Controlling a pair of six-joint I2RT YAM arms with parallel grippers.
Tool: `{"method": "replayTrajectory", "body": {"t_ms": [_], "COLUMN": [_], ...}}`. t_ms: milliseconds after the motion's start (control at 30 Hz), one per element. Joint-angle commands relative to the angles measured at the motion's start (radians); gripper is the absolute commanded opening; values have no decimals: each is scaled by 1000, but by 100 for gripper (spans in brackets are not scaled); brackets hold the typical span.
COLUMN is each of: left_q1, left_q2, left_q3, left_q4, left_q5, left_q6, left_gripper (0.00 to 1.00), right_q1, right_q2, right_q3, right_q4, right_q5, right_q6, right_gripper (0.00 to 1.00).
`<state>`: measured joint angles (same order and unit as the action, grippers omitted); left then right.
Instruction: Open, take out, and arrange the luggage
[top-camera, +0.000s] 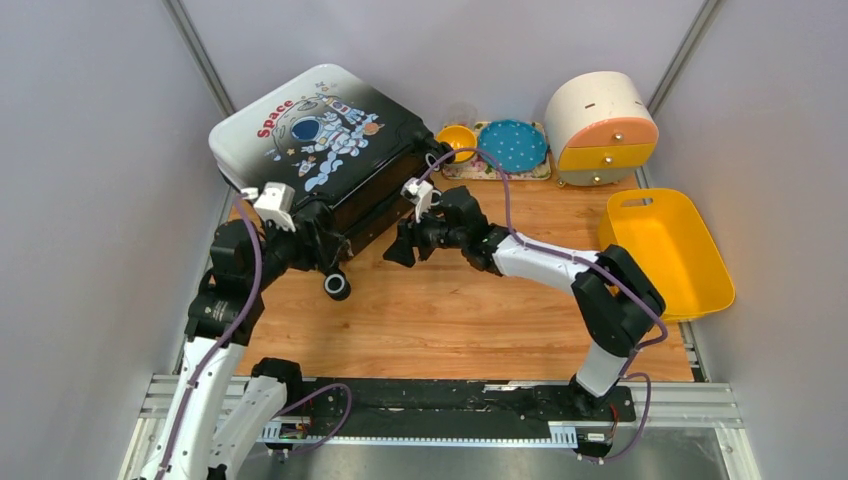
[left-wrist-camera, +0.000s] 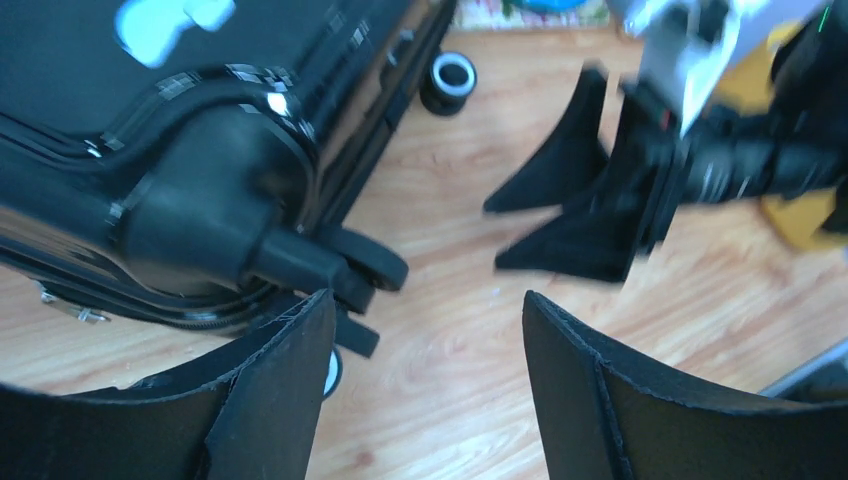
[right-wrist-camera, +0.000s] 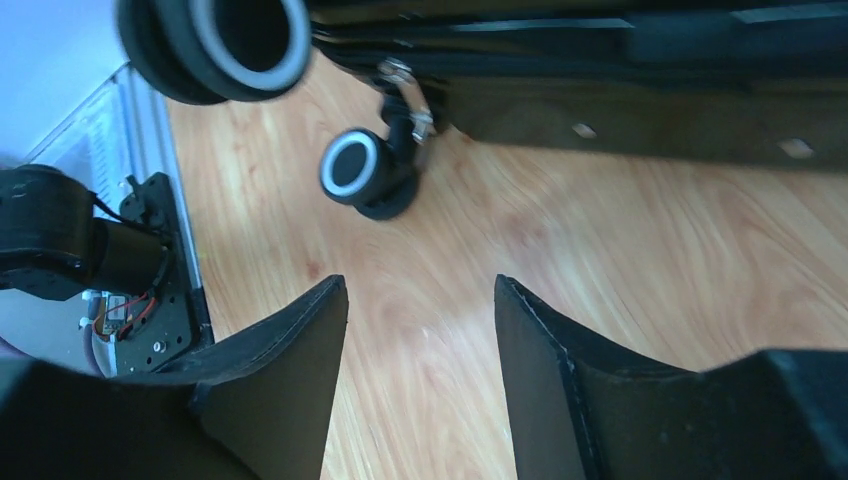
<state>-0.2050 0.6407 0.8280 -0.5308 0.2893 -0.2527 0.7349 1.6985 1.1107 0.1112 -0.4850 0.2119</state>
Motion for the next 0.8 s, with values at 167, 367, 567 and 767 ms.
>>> {"method": "replayTrajectory", "body": {"t_ms": [167,367,567,767], "left_q1": [127,162,168,179], "left_q2": [116,148,137,139], "left_q3": [143,190,184,169], "left_q4": [72,95,115,123], "left_q5": [103,132,143,157], "left_q6": [-224,-258,-261,-281], "left_gripper": [76,77,77,76], "right_q1": [98,113,123,135], "right_q2": [190,320,411,474], "right_q3": [-43,26,101,161], "right_q4": [669,806,858,884], "right_q5": [-92,-101,-130,-125], "right_q6": [18,41,66,75], "right_gripper": [60,59,57,54]}}
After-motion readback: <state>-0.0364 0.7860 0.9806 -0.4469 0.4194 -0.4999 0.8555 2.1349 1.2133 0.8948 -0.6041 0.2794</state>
